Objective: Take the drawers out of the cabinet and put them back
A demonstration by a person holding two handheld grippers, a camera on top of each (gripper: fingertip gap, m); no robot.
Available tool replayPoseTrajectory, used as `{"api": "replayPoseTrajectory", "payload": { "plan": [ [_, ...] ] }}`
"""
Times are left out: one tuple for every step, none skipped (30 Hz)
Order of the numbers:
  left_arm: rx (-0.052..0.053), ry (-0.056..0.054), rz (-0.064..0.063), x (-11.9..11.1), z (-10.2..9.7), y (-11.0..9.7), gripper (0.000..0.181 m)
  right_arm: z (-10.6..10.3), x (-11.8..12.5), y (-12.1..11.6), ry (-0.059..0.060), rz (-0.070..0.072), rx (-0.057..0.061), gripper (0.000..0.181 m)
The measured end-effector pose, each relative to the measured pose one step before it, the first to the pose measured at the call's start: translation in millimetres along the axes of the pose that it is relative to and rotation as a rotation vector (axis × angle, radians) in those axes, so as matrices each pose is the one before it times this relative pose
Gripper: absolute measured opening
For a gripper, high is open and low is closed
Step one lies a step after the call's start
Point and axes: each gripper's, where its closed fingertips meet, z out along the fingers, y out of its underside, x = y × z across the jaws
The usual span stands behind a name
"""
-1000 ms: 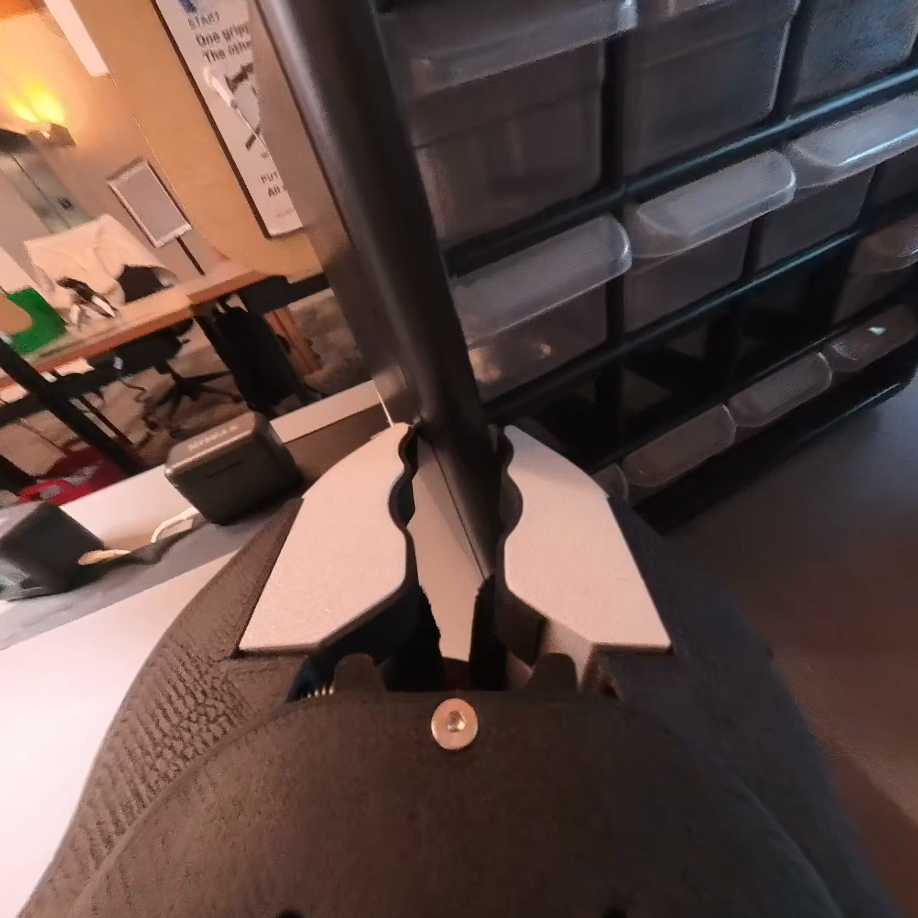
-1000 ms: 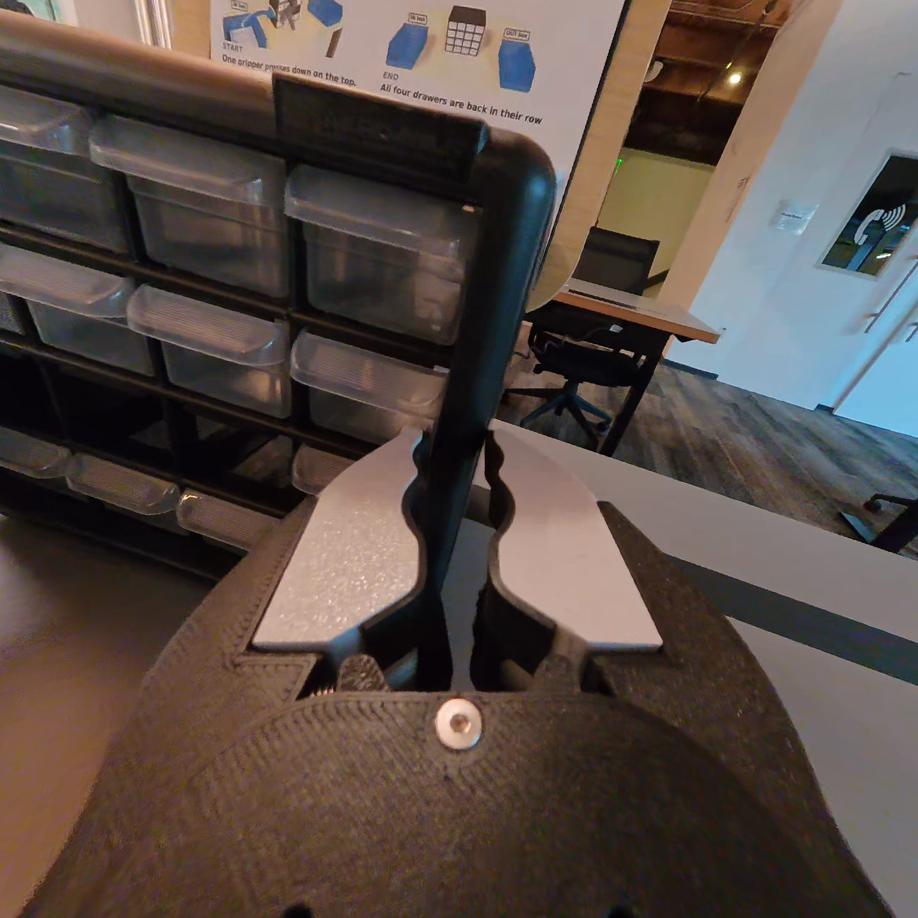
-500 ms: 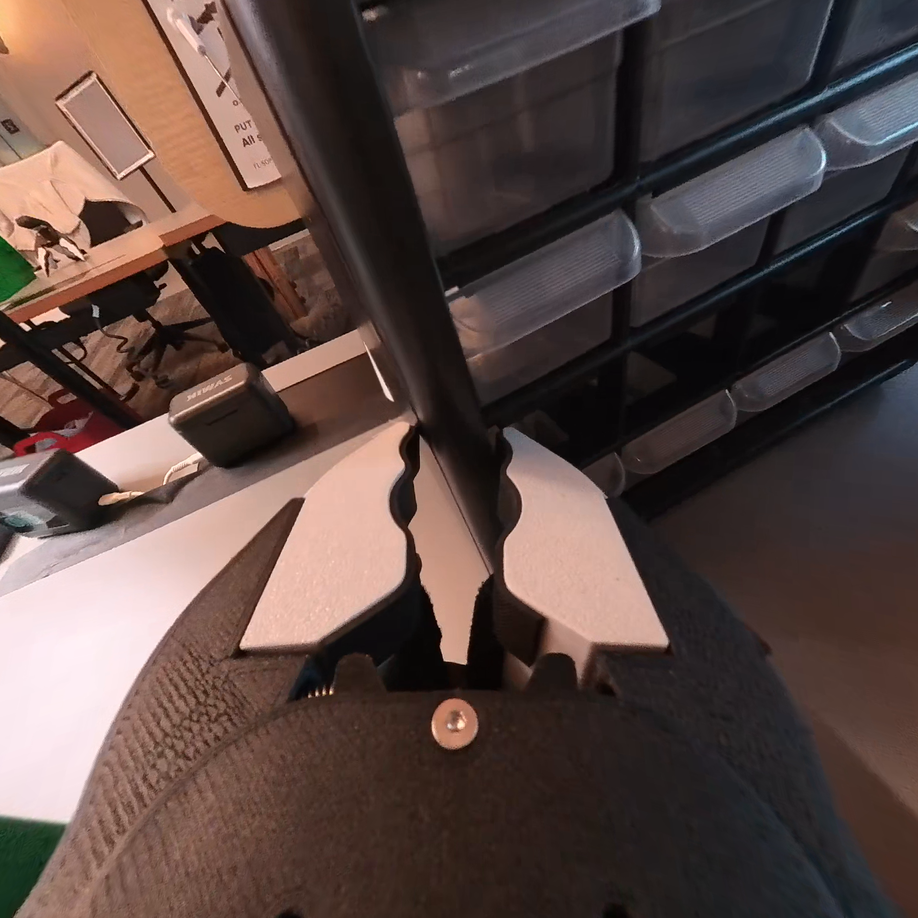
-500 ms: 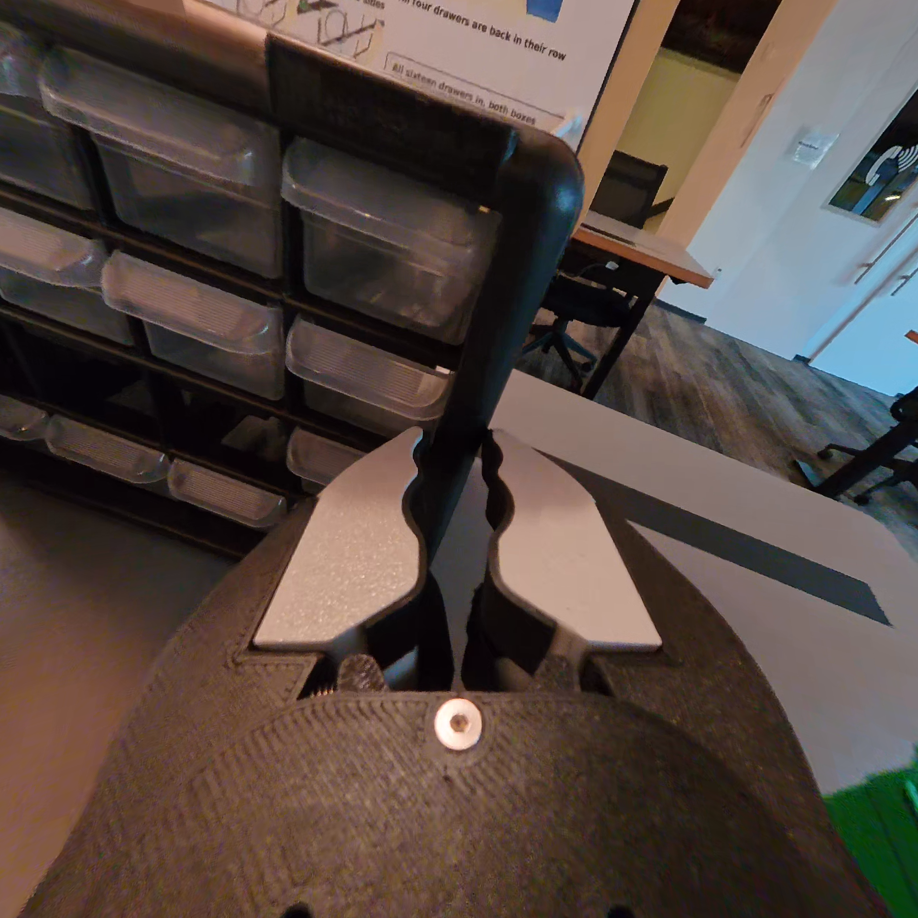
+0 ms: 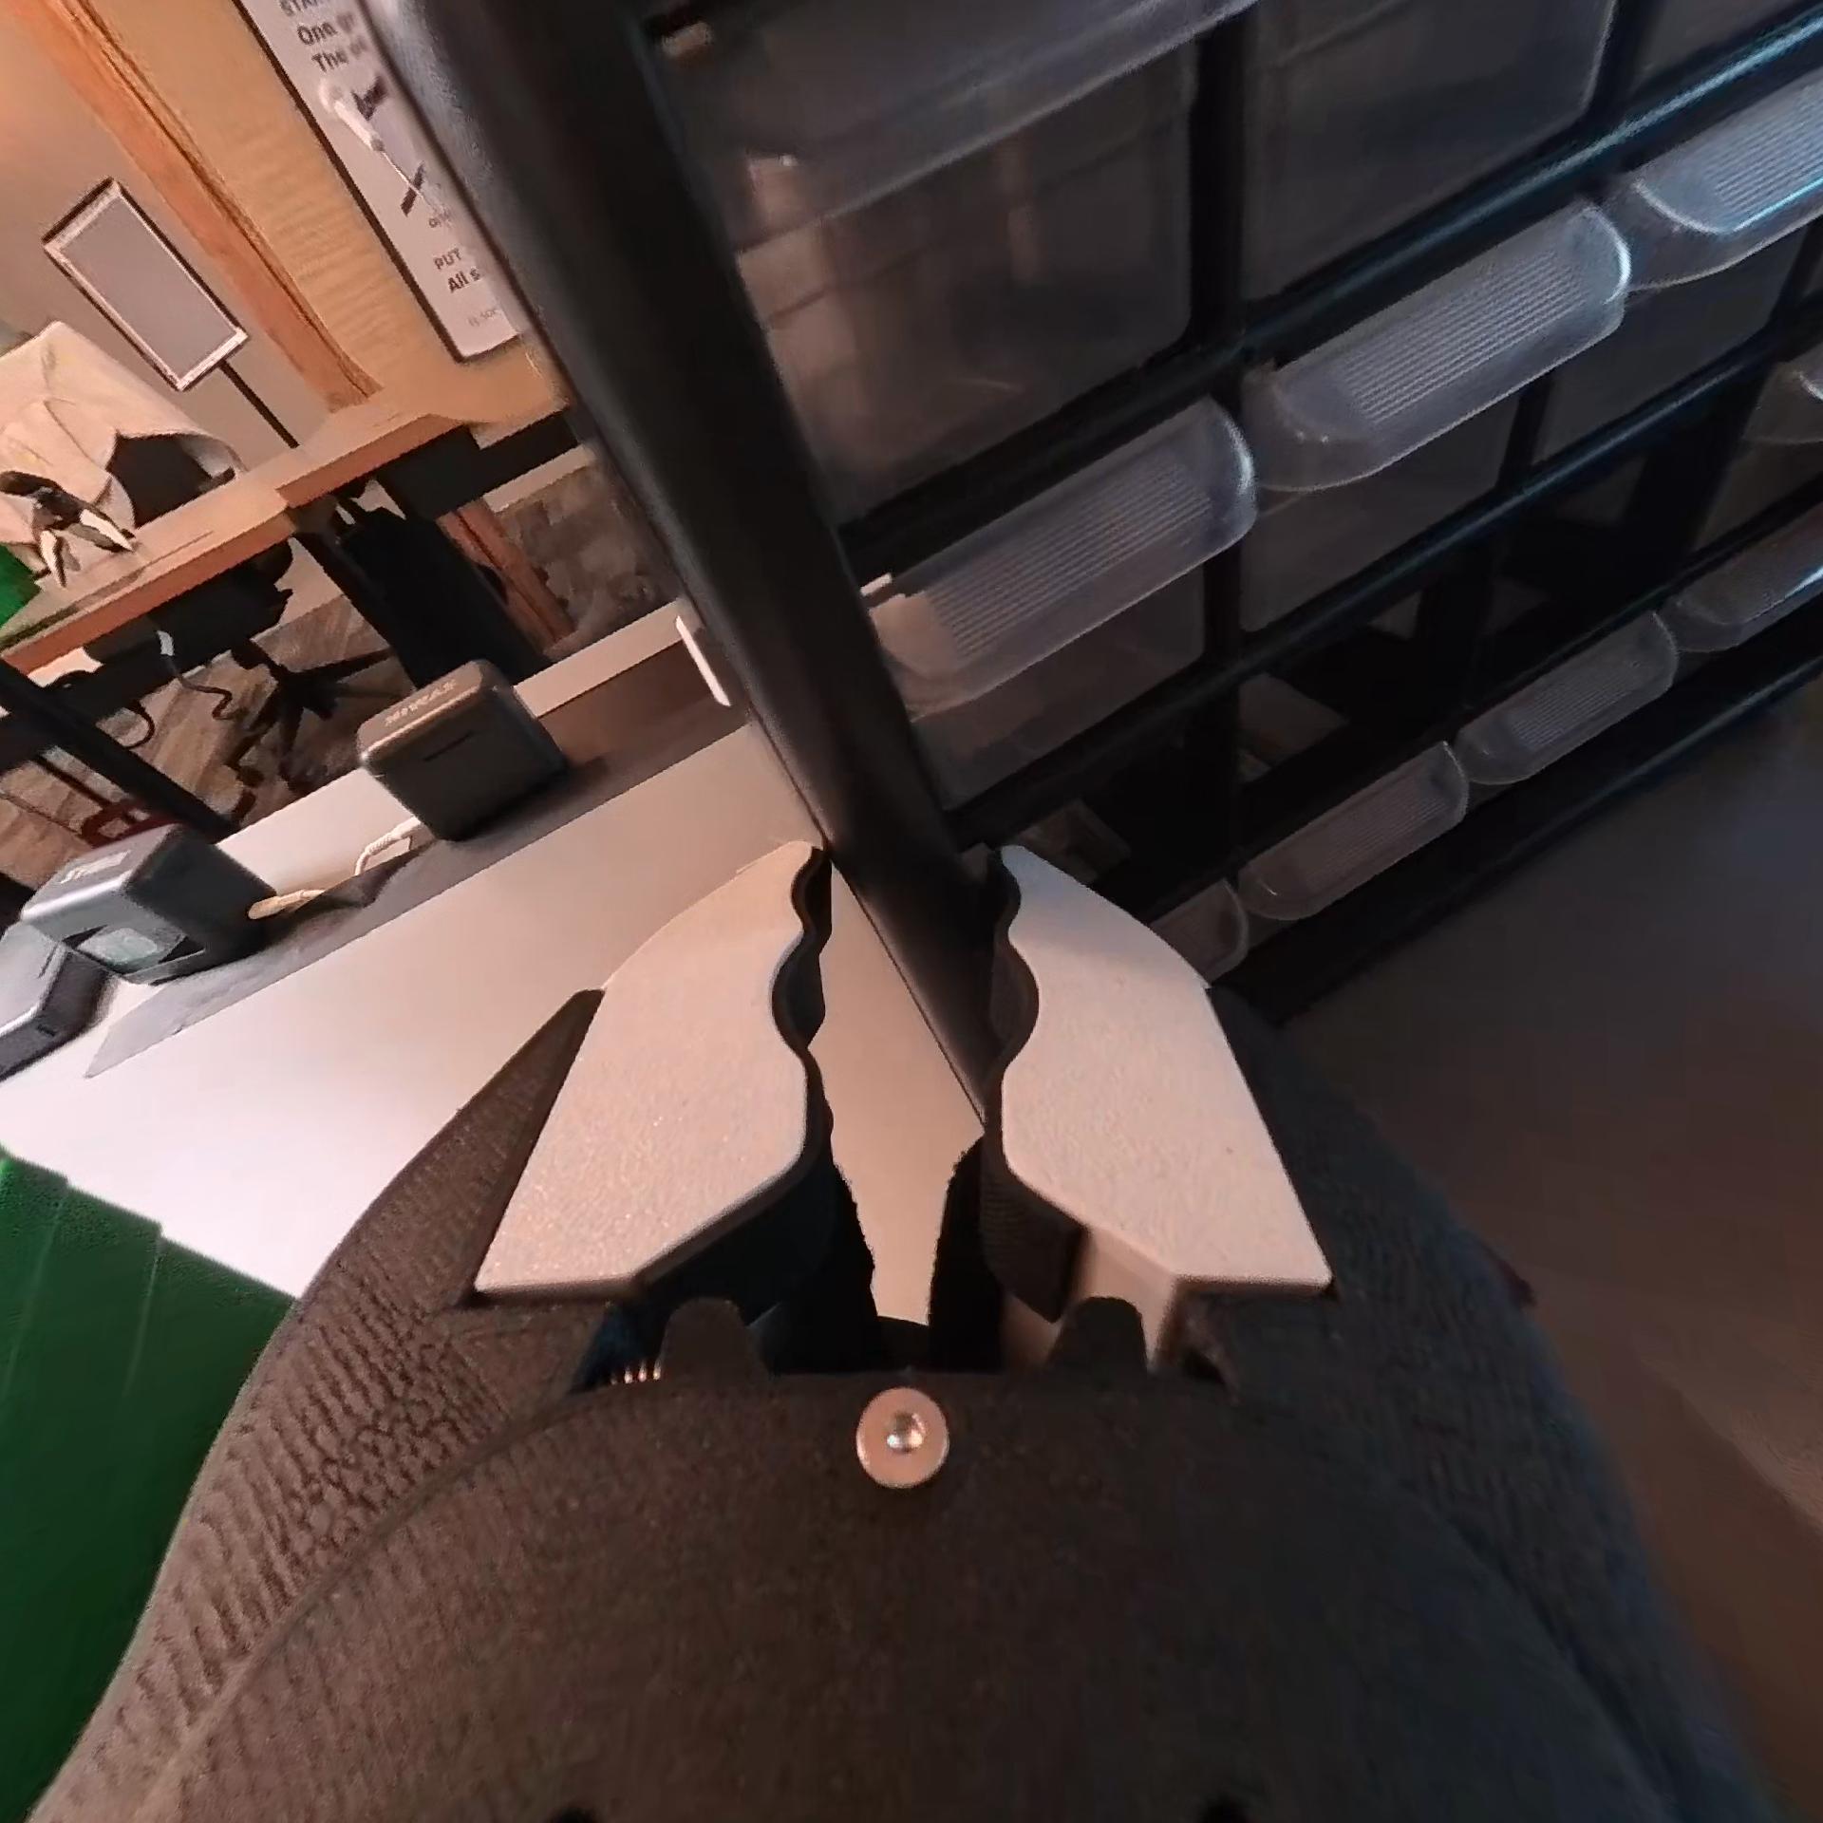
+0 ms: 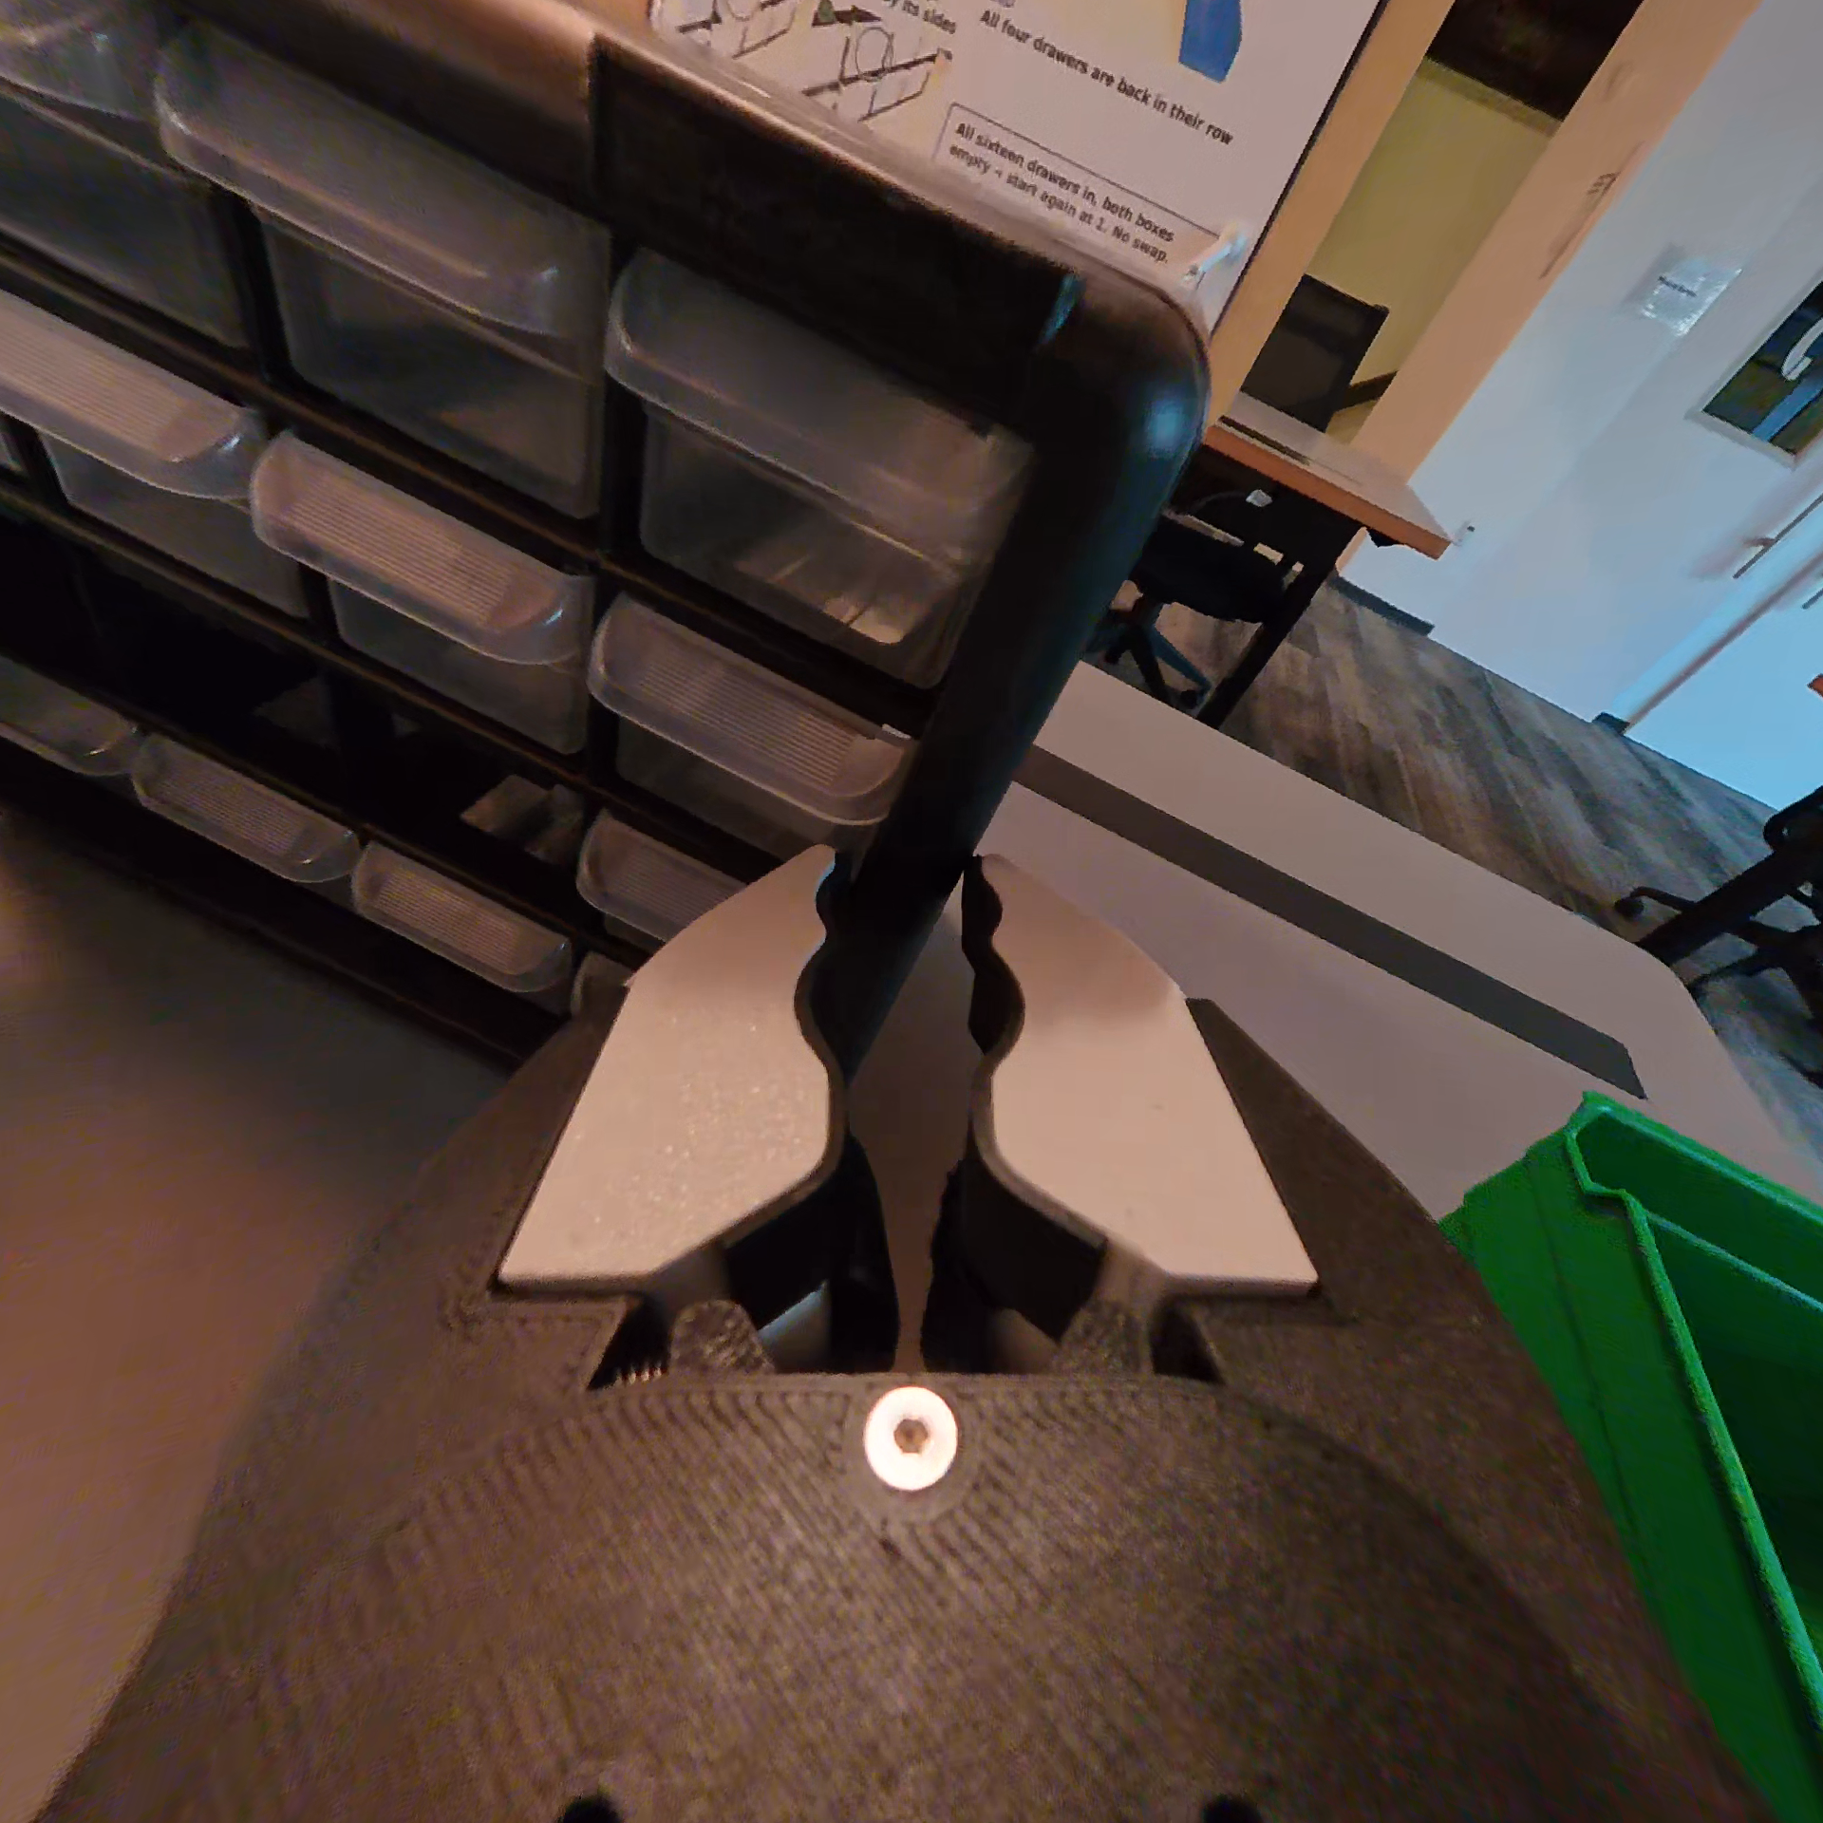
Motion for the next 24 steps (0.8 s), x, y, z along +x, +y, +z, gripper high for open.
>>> {"api": "replayPoseTrajectory", "payload": {
  "plan": [
    [0.0077,0.0064,-0.0033,0.53,-0.96,0.04,0.031,-1.14,-0.54,0.07,-0.0004,-0.0030,0.0107,0.022],
    [0.0034,0.0113,-0.0074,0.28,-0.34,-0.16,0.031,-0.56,-0.46,0.07,-0.0020,-0.0030,0.0113,0.023],
    [-0.0033,0.0177,-0.0141,0.68,-0.97,-0.30,0.032,-0.72,-0.57,0.32,-0.0099,-0.0016,0.0114,0.024],
    [-0.0028,0.0200,-0.0228,0.94,-3.09,-0.92,0.032,-2.15,-0.80,0.00,-0.0196,-0.0006,0.0159,0.024],
    [0.0083,0.0173,-0.0234,1.01,-6.07,-2.50,0.039,-5.15,-0.70,-1.87,-0.0223,0.0074,0.0269,0.030],
    [0.0137,0.0142,-0.0187,0.92,-8.98,-2.93,0.049,-7.90,1.60,-2.98,-0.0062,0.0168,0.0327,0.041],
    [0.0165,0.0191,-0.0143,2.42,-11.85,-2.96,0.055,-10.01,0.13,-3.22,-0.0166,0.0142,0.0345,0.052],
    [0.0205,0.0375,-0.0043,6.43,-14.21,-3.01,0.060,-11.53,-2.43,-2.82,-0.0329,0.0112,0.0359,0.058],
    [0.0162,0.0596,0.0056,11.23,-16.08,-1.79,0.064,-11.98,-2.05,-0.49,-0.0253,0.0171,0.0230,0.066],
    [0.0075,0.0606,0.0034,13.48,-17.00,-0.06,0.069,-12.13,-4.41,2.26,-0.0358,0.0284,0.0049,0.074],
    [0.0089,0.0305,-0.0041,10.74,-17.03,0.96,0.074,-11.87,-5.32,4.94,-0.0346,0.0382,-0.0064,0.082],
    [0.0197,0.0026,0.0007,6.90,-16.81,1.44,0.077,-10.77,-4.72,6.53,-0.0241,0.0506,-0.0113,0.090],
    [0.0477,-0.0074,0.0137,4.09,-14.69,-1.58,0.078,-9.68,-7.01,6.38,-0.0360,0.0565,-0.0077,0.098],
    [0.0917,0.0040,0.0346,2.71,-8.49,-9.55,0.074,-8.27,-6.12,6.19,-0.0261,0.0633,-0.0099,0.106],
    [0.0455,0.0376,0.0438,4.74,-3.60,-6.20,0.071,-6.96,-3.48,5.90,-0.0056,0.0572,-0.0088,0.112],
    [-0.0349,0.0391,0.0360,3.89,-1.80,3.22,0.071,-5.78,-3.23,3.96,-0.0043,0.0332,0.0074,0.117],
    [-0.0657,0.0178,0.0328,1.50,-2.33,6.45,0.073,-5.44,-2.09,-1.07,0.0017,0.0019,0.0441,0.118],
    [-0.0425,-0.0049,0.0209,-1.55,-3.59,2.87,0.079,-5.78,2.84,-7.17,0.0330,-0.0094,0.0679,0.115],
    [-0.0011,-0.0216,0.0085,-4.90,-5.46,-2.51,0.081,-3.54,5.01,-9.47,0.0378,-0.0034,0.0640,0.109],
    [0.0348,-0.0330,-0.0072,-8.83,-7.32,-7.62,0.082,-0.07,2.66,-4.98,0.0086,0.0016,0.0313,0.105],
    [0.0445,-0.0451,-0.0317,-13.53,-8.68,-9.82,0.082,1.52,0.77,3.14,-0.0104,0.0195,-0.0176,0.106],
    [0.0320,-0.0567,-0.0487,-17.65,-9.71,-9.16,0.082,1.66,0.44,4.83,-0.0112,0.0288,-0.0240,0.110],
    [0.0219,-0.0661,-0.0398,-20.91,-10.21,-8.12,0.082,0.82,0.77,1.10,-0.0023,0.0232,-0.0001,0.110],
    [0.0051,-0.0678,-0.0109,-22.71,-10.31,-5.61,0.081,0.23,-0.03,-1.24,-0.0009,0.0116,0.0121,0.109]
  ]
}}
